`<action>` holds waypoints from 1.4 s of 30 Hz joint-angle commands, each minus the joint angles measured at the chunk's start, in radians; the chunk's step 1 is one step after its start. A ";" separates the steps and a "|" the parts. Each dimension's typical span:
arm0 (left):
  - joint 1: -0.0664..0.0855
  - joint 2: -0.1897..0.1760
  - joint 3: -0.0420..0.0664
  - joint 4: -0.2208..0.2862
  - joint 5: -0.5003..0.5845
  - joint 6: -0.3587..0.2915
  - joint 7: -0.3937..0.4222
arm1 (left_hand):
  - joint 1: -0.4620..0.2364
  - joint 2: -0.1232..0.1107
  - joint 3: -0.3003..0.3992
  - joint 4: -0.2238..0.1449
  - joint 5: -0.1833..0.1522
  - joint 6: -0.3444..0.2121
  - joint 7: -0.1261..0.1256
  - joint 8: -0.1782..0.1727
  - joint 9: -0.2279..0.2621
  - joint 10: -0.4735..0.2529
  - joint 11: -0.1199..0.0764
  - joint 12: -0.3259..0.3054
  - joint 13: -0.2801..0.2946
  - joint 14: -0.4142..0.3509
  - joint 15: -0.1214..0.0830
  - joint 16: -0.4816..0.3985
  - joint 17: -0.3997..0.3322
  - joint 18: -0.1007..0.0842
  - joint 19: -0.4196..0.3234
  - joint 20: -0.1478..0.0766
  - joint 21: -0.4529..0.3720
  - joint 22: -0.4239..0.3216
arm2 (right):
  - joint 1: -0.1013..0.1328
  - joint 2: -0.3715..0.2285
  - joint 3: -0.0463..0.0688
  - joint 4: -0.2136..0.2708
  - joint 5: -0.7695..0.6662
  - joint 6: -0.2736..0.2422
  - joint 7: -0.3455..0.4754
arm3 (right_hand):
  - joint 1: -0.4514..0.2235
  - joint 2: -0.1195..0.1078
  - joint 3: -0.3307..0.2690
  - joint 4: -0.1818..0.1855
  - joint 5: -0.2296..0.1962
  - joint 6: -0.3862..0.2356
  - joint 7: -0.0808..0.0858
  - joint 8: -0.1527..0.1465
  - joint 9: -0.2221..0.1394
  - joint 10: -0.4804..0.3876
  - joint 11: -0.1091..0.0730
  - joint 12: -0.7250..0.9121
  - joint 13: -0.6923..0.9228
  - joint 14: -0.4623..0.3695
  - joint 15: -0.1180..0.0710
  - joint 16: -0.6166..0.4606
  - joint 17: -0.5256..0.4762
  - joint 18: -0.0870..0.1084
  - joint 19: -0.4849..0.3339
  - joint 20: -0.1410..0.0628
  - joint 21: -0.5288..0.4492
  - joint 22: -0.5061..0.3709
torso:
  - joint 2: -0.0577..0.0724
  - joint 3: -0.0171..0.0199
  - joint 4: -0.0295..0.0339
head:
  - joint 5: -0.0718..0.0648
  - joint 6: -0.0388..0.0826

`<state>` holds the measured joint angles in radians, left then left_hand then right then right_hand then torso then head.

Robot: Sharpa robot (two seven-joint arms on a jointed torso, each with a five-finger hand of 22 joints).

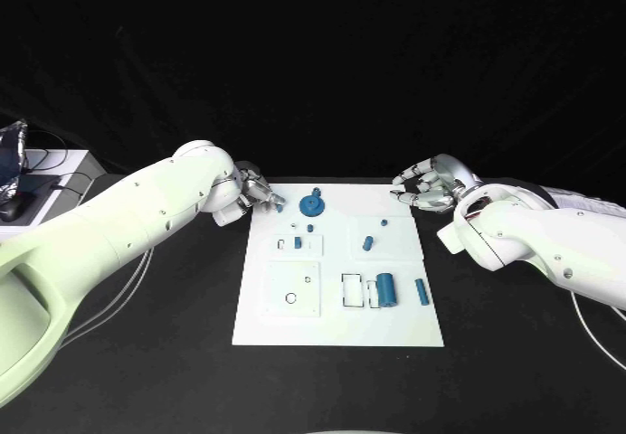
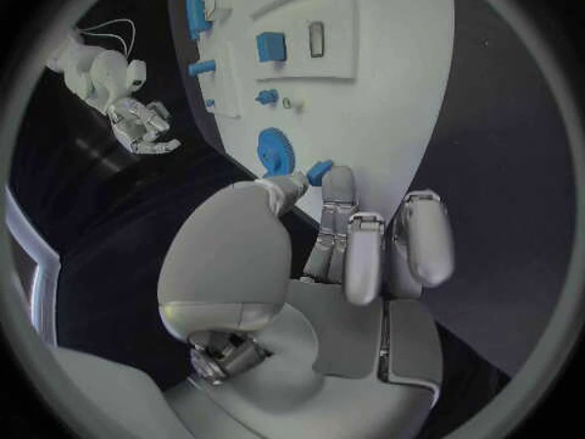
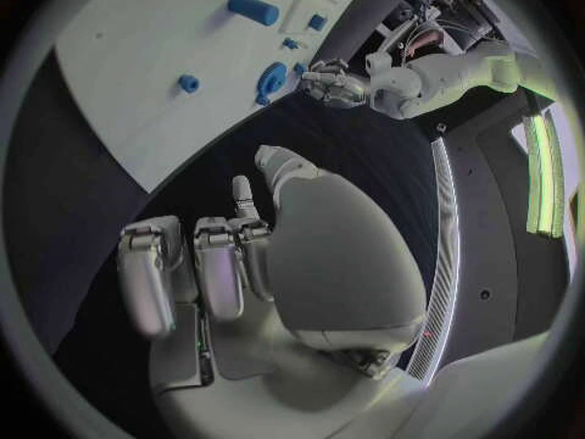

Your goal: Assemble the parts on the task board

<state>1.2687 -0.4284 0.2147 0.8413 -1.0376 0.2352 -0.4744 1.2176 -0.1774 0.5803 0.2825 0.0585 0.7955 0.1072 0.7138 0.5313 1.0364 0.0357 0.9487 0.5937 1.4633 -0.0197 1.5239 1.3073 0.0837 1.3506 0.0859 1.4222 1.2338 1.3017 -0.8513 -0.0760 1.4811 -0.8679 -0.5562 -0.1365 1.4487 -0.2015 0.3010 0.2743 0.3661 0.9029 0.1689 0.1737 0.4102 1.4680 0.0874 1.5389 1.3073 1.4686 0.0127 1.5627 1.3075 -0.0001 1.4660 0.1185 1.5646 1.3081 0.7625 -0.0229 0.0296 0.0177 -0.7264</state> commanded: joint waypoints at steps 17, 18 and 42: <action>0.002 0.003 -0.002 -0.008 0.018 0.025 0.006 | 0.045 -0.016 0.105 -0.036 -0.002 0.009 -0.009 -0.003 0.023 0.000 -0.011 0.007 -0.011 0.067 -0.012 0.006 0.167 -0.010 0.003 -0.010 0.008 0.009 | 0.000 0.000 0.001 0.001 -0.008 0.005 0.005 | -0.008 -0.005 0.006 0.001 0.004 -0.006 -0.002 0.007 0.001 0.063 -0.005 -0.007 0.226 0.092 -0.006 -0.005 0.221 0.000 0.105 -0.009 0.006 0.263 | 0.001 0.0000 0.0002 | 0.001 -0.003; 0.002 0.003 -0.003 -0.008 0.018 0.027 0.005 | 0.052 -0.020 0.137 -0.052 -0.002 0.009 -0.009 -0.003 0.029 -0.001 -0.012 0.006 -0.013 0.067 -0.013 0.007 0.167 -0.010 0.004 -0.011 0.009 0.010 | 0.000 0.000 0.001 0.001 -0.008 0.005 0.005 | -0.008 -0.005 0.006 0.001 0.004 -0.006 -0.002 0.007 0.001 0.063 -0.005 -0.007 0.226 0.092 -0.006 -0.005 0.221 0.000 0.105 -0.009 0.006 0.263 | 0.001 0.0000 0.0002 | 0.001 -0.003; 0.001 -0.002 -0.004 -0.007 0.045 0.011 0.004 | -0.045 -0.020 0.362 -0.259 0.291 0.037 -0.002 -0.020 0.100 0.027 -0.009 0.010 -0.034 0.078 -0.013 0.019 0.191 -0.014 0.018 -0.010 0.025 0.040 | 0.000 -0.002 0.000 -0.001 -0.008 0.006 0.005 | -0.008 -0.005 0.006 0.001 0.004 -0.006 -0.002 0.007 0.001 0.063 -0.005 -0.007 0.226 0.092 -0.006 -0.005 0.221 0.000 0.105 -0.009 0.006 0.263 | 0.001 -0.0003 0.0014 | 0.006 -0.002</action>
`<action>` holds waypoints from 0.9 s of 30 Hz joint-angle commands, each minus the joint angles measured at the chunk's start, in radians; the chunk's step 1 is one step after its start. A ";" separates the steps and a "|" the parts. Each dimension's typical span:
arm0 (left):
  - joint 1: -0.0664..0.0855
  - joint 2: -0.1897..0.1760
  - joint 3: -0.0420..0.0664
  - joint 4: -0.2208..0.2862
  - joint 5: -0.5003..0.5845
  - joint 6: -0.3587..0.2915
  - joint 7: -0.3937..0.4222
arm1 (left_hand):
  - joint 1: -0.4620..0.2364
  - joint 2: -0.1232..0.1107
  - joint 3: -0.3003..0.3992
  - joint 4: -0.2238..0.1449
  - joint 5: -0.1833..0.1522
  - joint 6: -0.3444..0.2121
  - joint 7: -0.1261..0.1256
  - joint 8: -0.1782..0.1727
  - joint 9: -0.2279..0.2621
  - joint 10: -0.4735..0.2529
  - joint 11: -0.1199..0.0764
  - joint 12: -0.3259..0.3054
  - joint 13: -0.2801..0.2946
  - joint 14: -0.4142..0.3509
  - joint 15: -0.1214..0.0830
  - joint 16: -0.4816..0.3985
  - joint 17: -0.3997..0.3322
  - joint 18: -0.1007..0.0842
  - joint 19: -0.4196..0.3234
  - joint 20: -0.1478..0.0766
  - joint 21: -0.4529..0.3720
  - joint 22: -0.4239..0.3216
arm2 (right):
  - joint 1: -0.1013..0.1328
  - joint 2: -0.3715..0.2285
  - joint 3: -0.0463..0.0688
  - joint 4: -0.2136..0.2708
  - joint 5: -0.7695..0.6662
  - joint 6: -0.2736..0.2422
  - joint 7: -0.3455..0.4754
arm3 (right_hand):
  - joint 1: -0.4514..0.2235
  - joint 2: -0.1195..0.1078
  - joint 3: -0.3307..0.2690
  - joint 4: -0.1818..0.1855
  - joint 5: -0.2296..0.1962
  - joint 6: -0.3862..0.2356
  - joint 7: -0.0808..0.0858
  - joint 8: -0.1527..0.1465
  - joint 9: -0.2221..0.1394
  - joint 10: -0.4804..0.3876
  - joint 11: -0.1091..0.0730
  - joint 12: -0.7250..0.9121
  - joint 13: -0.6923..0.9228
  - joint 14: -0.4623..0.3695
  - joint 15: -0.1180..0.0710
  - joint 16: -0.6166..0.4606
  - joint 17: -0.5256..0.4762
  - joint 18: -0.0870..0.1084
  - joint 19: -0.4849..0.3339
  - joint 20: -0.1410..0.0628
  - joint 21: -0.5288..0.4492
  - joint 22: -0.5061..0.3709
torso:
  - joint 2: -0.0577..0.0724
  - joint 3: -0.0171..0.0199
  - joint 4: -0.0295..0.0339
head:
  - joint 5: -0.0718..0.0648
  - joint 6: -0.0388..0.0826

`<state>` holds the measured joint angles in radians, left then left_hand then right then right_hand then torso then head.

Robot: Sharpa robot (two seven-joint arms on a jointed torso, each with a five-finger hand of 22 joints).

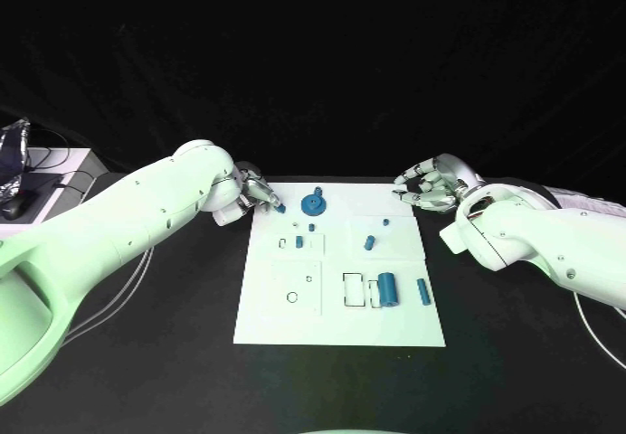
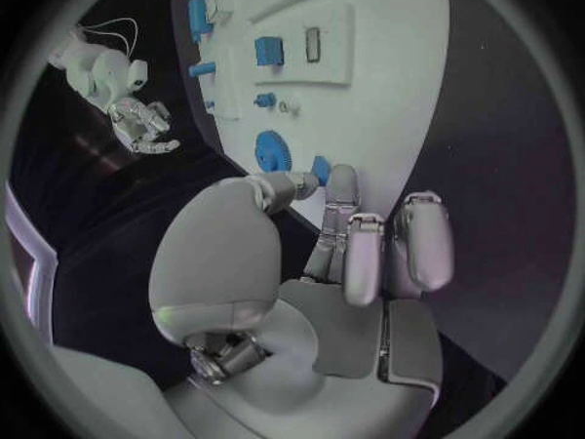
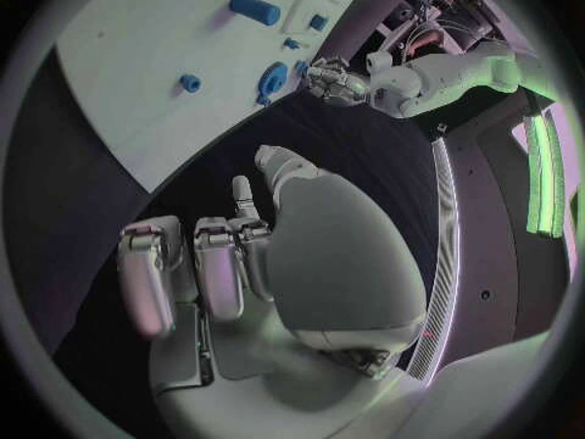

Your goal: Assemble the parts on the task board

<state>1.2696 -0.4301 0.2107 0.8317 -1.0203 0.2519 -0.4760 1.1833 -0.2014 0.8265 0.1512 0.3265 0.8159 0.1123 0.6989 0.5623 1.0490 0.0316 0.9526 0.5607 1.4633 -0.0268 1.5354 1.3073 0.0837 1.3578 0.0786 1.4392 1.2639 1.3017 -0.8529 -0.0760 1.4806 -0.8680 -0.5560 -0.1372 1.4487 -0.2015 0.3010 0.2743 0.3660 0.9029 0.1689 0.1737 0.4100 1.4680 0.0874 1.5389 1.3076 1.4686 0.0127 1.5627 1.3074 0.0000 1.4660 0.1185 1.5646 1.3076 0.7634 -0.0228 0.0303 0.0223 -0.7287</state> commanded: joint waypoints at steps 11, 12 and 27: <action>0.000 -0.032 0.000 0.069 0.095 -0.047 0.005 | -0.081 -0.019 0.103 -0.188 0.224 0.098 -0.037 -0.030 0.085 0.134 -0.035 0.035 0.054 0.107 -0.033 0.035 0.263 -0.030 0.064 -0.026 0.042 0.081 | 0.000 -0.001 0.000 -0.004 -0.008 0.006 0.005 | -0.011 -0.009 0.012 0.000 0.006 -0.007 -0.002 0.010 0.002 0.064 -0.005 -0.005 0.226 0.092 -0.006 -0.005 0.222 0.000 0.105 -0.009 0.006 0.263 | -0.003 -0.0004 0.0023 | 0.006 0.001; 0.000 -0.040 0.000 0.084 0.099 -0.050 0.004 | -0.085 -0.020 0.102 -0.190 0.231 0.103 -0.040 -0.030 0.086 0.144 -0.037 0.043 0.066 0.107 -0.035 0.035 0.263 -0.031 0.067 -0.027 0.044 0.086 | 0.000 -0.001 0.000 -0.004 -0.008 0.006 0.005 | -0.011 -0.009 0.012 0.000 0.006 -0.007 -0.002 0.010 0.002 0.064 -0.005 -0.005 0.226 0.092 -0.006 -0.005 0.222 0.000 0.105 -0.009 0.006 0.263 | -0.003 -0.0002 0.0023 | 0.007 0.001; -0.004 -0.172 -0.039 0.340 0.089 -0.112 -0.022 | -0.109 -0.026 0.080 -0.196 0.258 0.136 -0.058 -0.020 0.103 0.224 -0.054 0.117 0.179 0.107 -0.048 0.035 0.263 -0.038 0.088 -0.039 0.056 0.117 | -0.001 -0.001 0.000 -0.013 -0.005 0.007 0.003 | -0.011 -0.010 0.014 -0.001 0.007 -0.007 -0.002 0.011 0.003 0.064 -0.005 -0.005 0.227 0.092 -0.006 -0.005 0.222 0.000 0.105 -0.009 0.006 0.263 | -0.028 0.0049 0.0144 | 0.008 -0.012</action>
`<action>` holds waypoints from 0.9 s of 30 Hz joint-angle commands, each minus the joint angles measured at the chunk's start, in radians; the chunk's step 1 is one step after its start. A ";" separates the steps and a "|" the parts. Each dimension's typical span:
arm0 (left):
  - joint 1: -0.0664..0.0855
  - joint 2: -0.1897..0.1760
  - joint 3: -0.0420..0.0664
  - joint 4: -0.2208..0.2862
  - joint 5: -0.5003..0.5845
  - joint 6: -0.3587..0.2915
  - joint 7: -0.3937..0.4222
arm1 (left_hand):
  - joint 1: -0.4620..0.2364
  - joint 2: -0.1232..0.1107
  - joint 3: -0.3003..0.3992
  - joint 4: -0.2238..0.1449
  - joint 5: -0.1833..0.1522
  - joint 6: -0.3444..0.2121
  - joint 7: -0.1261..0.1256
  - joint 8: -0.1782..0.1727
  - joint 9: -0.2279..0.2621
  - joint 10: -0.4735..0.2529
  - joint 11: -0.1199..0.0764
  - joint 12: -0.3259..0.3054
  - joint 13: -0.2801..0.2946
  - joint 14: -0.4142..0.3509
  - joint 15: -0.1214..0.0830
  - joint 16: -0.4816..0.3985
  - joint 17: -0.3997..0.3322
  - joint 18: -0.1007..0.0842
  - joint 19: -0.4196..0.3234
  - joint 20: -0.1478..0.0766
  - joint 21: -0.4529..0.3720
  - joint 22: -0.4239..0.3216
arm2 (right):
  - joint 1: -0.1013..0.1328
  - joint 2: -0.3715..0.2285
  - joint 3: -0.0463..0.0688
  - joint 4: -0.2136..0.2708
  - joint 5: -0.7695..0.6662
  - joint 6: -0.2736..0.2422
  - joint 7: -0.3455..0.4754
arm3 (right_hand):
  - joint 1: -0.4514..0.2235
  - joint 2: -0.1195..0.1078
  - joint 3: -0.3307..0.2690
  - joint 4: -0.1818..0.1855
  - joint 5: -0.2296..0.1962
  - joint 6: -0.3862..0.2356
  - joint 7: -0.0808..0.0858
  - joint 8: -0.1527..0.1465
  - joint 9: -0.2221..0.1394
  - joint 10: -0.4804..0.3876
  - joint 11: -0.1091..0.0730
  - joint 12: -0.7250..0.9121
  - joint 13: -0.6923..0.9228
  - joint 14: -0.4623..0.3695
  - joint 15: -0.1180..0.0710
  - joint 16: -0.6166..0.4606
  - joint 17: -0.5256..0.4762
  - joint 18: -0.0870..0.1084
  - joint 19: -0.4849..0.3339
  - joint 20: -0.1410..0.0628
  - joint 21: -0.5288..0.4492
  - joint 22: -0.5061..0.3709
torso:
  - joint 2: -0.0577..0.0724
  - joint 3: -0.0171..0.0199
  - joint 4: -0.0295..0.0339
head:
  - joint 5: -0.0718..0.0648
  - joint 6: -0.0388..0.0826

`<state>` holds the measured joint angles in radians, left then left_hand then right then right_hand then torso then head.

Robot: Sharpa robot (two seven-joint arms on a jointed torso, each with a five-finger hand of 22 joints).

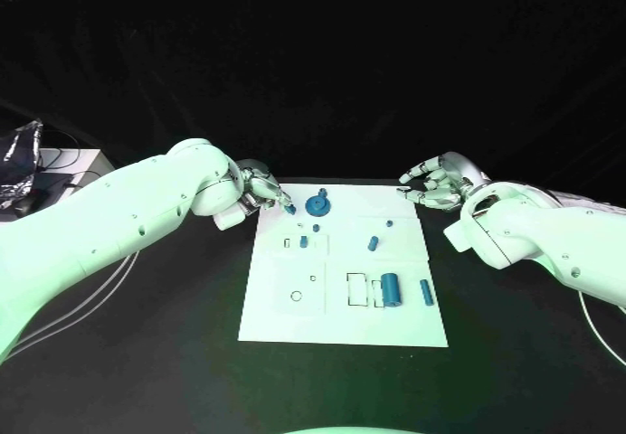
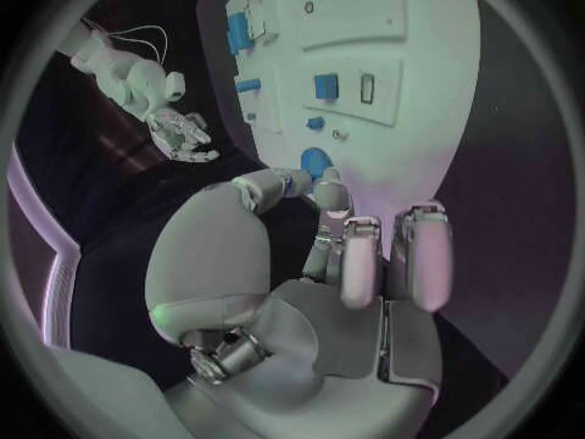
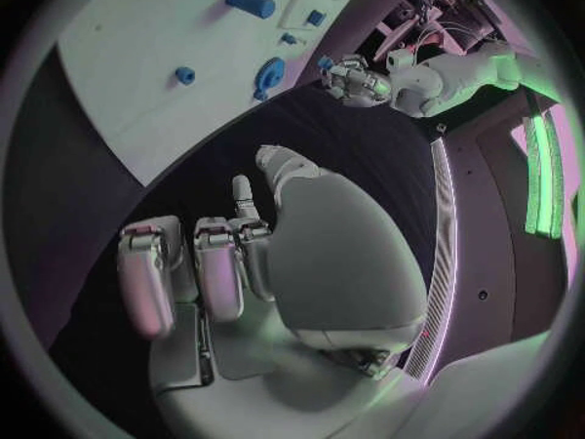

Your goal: Assemble the parts on the task board

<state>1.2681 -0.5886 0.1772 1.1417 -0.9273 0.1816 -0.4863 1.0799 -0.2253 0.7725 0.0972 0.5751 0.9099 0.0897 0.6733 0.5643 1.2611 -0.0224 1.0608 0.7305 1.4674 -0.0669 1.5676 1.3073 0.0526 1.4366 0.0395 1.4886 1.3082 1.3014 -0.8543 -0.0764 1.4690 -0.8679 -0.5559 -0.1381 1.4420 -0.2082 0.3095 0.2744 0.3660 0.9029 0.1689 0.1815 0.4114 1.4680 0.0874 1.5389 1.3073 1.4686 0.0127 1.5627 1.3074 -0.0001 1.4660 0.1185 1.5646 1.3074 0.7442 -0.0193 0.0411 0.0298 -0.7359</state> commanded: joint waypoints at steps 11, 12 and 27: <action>-0.032 -0.088 -0.042 0.153 -0.059 -0.127 -0.031 | -0.007 -0.005 0.133 -0.145 0.016 0.047 -0.038 0.007 0.103 0.023 -0.002 0.020 0.027 0.103 -0.010 0.003 0.263 -0.008 0.012 -0.002 0.008 0.076 | -0.002 -0.002 -0.001 -0.001 -0.006 0.007 0.004 | -0.004 -0.004 0.006 -0.001 0.007 -0.007 -0.002 0.003 0.001 0.064 -0.005 -0.005 0.227 0.092 -0.006 -0.005 0.222 0.000 0.105 -0.009 0.006 0.263 | -0.024 0.0076 0.0106 | 0.001 -0.020; -0.038 -0.093 -0.043 0.161 -0.063 -0.136 -0.031 | -0.007 -0.006 0.133 -0.145 0.016 0.048 -0.039 0.007 0.103 0.024 -0.002 0.021 0.029 0.103 -0.010 0.003 0.263 -0.008 0.014 -0.002 0.009 0.078 | -0.002 -0.002 -0.001 -0.001 -0.006 0.007 0.004 | -0.004 -0.004 0.006 -0.001 0.007 -0.007 -0.002 0.003 0.001 0.064 -0.005 -0.005 0.227 0.092 -0.006 -0.005 0.222 0.000 0.105 -0.009 0.006 0.263 | -0.025 0.0079 0.0112 | 0.001 -0.021; -0.106 -0.107 -0.049 0.201 -0.093 -0.220 -0.022 | -0.007 -0.006 0.134 -0.146 0.017 0.050 -0.039 0.007 0.103 0.027 -0.003 0.024 0.034 0.103 -0.011 0.003 0.263 -0.009 0.015 -0.002 0.009 0.079 | -0.004 -0.003 -0.002 0.002 -0.015 0.008 0.005 | -0.004 -0.004 0.007 -0.002 0.007 -0.007 -0.002 0.004 0.001 0.064 -0.006 -0.006 0.227 0.092 -0.006 -0.005 0.221 0.000 0.105 -0.009 0.006 0.263 | -0.026 0.0082 0.0092 | 0.002 -0.031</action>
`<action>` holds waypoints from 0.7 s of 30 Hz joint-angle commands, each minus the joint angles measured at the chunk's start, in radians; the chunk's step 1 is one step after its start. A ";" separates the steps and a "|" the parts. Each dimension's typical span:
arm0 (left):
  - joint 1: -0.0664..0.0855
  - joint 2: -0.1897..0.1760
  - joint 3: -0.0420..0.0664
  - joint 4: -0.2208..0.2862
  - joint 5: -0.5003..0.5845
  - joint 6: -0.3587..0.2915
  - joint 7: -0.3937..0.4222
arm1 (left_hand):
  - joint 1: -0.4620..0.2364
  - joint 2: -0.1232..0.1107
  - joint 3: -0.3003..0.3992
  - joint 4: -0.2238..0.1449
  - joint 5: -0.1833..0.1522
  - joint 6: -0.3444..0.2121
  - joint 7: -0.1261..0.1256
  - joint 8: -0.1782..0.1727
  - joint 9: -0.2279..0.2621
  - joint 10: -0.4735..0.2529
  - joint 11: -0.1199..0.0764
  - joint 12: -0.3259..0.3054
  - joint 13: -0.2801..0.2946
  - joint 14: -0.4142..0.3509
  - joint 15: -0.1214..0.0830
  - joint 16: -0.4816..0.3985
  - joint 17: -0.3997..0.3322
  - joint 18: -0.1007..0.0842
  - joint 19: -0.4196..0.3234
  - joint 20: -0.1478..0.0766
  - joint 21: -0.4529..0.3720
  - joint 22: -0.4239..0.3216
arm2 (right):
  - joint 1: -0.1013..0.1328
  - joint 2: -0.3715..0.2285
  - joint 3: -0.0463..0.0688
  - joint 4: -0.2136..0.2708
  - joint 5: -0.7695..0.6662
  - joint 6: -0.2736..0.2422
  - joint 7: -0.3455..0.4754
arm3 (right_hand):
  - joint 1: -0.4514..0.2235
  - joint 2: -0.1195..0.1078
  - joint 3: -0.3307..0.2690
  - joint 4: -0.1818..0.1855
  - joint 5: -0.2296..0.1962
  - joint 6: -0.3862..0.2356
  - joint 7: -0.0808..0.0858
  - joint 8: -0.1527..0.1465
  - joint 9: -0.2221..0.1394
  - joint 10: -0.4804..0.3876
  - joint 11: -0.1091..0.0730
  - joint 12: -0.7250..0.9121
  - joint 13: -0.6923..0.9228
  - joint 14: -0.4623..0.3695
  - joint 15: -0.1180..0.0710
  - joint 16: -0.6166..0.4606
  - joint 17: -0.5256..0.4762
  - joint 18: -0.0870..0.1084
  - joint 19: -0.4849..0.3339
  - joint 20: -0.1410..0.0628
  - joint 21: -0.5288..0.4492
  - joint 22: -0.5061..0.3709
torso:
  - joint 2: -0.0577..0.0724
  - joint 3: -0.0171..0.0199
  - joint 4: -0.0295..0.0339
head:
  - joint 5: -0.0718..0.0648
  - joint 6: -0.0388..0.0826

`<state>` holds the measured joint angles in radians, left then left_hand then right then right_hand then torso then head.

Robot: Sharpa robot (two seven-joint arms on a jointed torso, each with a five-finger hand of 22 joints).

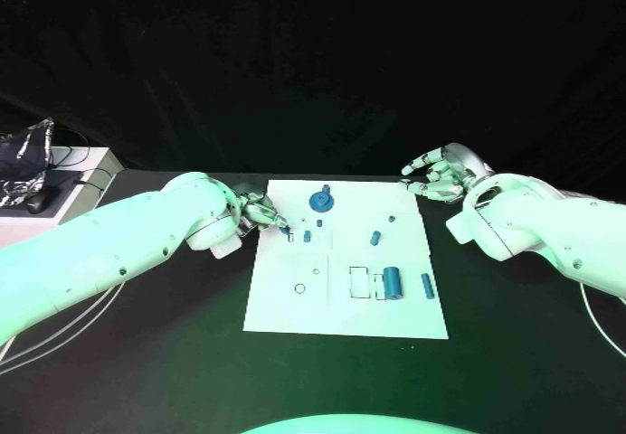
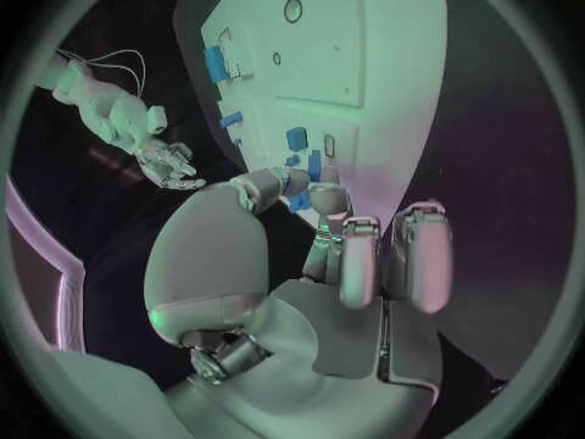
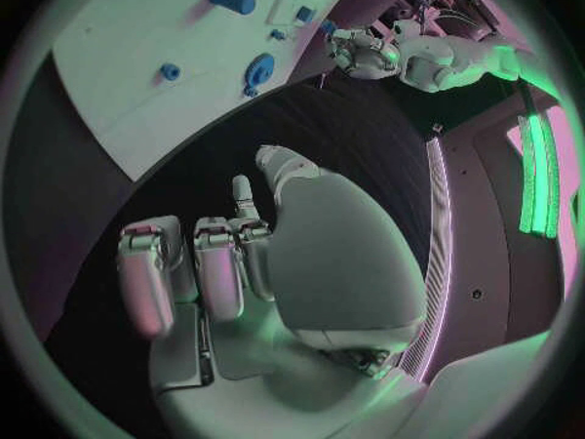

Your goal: Assemble the parts on the task board

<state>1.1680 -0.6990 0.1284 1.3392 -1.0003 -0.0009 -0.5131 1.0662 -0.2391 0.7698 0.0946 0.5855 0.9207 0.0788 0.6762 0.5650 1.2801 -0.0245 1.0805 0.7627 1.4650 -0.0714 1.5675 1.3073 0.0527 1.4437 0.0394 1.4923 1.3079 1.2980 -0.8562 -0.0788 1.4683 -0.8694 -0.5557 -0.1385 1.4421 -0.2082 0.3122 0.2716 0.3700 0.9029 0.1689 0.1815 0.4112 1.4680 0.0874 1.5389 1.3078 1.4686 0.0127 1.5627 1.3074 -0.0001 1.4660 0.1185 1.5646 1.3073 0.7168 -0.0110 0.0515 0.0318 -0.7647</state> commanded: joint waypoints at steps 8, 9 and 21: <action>-0.025 0.017 -0.001 -0.002 -0.041 -0.045 0.007 | 0.006 0.007 0.136 -0.143 0.007 0.039 -0.029 0.004 0.103 0.008 -0.001 0.003 0.000 0.106 -0.007 0.003 0.264 -0.009 0.007 -0.003 0.006 0.079 | -0.002 -0.002 0.000 0.005 -0.015 0.008 0.005 | -0.004 -0.005 0.006 0.000 0.004 -0.007 -0.002 0.004 0.002 0.064 -0.006 -0.006 0.226 0.092 -0.006 -0.005 0.221 0.000 0.105 -0.009 0.006 0.264 | 0.003 -0.0018 0.0010 | -0.004 -0.008; -0.027 0.018 -0.001 -0.003 -0.045 -0.045 0.007 | 0.006 0.007 0.136 -0.143 0.007 0.039 -0.029 0.004 0.103 0.008 -0.001 0.003 0.000 0.106 -0.007 0.003 0.264 -0.009 0.007 -0.003 0.006 0.079 | -0.002 -0.002 0.000 0.005 -0.016 0.008 0.005 | -0.004 -0.006 0.007 0.000 0.005 -0.007 -0.002 0.005 0.002 0.064 -0.006 -0.006 0.226 0.092 -0.006 -0.005 0.222 0.000 0.105 -0.009 0.006 0.264 | 0.003 -0.0016 0.0008 | -0.004 -0.008; -0.031 0.024 -0.001 -0.006 -0.070 -0.032 -0.004 | 0.006 0.007 0.137 -0.143 0.007 0.040 -0.029 0.003 0.103 0.008 -0.002 0.001 -0.002 0.106 -0.007 0.003 0.264 -0.008 0.005 -0.003 0.004 0.076 | -0.002 -0.005 0.000 0.007 -0.016 0.008 0.005 | -0.004 -0.006 0.007 0.000 0.005 -0.007 -0.002 0.005 0.002 0.064 -0.006 -0.006 0.226 0.092 -0.006 -0.005 0.222 0.000 0.105 -0.009 0.006 0.264 | 0.002 -0.0003 0.0007 | -0.007 -0.014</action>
<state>1.1370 -0.6775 0.1269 1.3317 -1.0499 -0.0343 -0.5139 1.0687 -0.2367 0.7699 0.0946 0.5903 0.9241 0.0820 0.6721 0.5706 1.2801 -0.0243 1.0803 0.7625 1.4650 -0.0713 1.5675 1.3073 0.0529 1.4436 0.0394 1.4921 1.3078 1.2970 -0.8604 -0.0790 1.4729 -0.8729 -0.5555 -0.1385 1.4421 -0.2082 0.3122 0.2717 0.3699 0.9029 0.1689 0.1815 0.4119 1.4680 0.0874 1.5389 1.3075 1.4686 0.0127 1.5627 1.3074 0.0000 1.4660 0.1185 1.5646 1.3080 0.7191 -0.0116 0.0513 0.0258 -0.7772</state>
